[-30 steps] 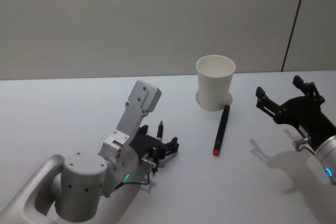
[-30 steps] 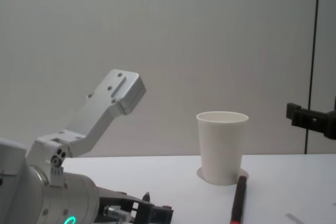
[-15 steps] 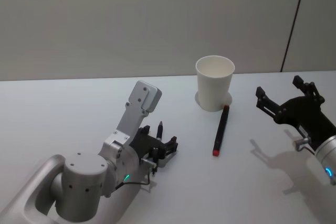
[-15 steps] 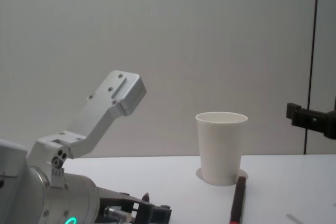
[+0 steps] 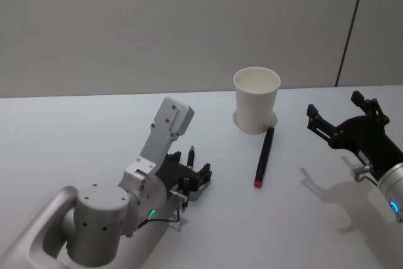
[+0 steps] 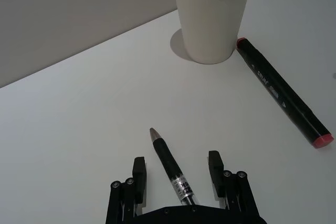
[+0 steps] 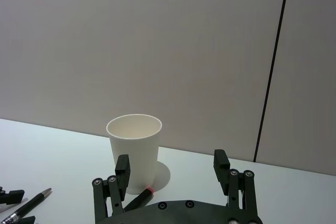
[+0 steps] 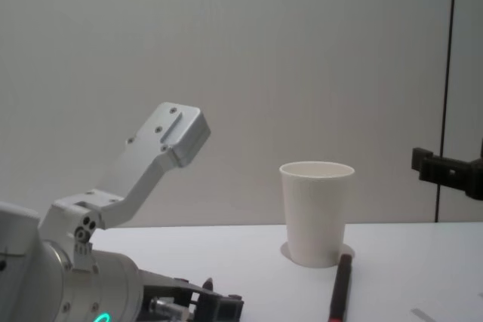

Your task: Place the pen into the pen holder.

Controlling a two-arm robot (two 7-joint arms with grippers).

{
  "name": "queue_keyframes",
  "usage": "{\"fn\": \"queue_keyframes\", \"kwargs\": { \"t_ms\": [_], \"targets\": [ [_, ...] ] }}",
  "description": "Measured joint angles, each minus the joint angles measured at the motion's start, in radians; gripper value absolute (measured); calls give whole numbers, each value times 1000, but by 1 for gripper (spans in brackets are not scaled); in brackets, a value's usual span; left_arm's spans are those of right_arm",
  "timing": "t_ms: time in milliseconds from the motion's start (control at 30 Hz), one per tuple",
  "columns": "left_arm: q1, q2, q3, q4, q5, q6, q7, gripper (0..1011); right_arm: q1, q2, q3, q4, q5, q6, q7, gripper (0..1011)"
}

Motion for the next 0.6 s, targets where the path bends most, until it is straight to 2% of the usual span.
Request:
{"fn": "queue_keyframes", "kwargs": {
  "t_ms": [600],
  "targets": [
    [0,0,0,2,1,0,0,619,0,0,0,0,0,0,0,1001]
  ]
}}
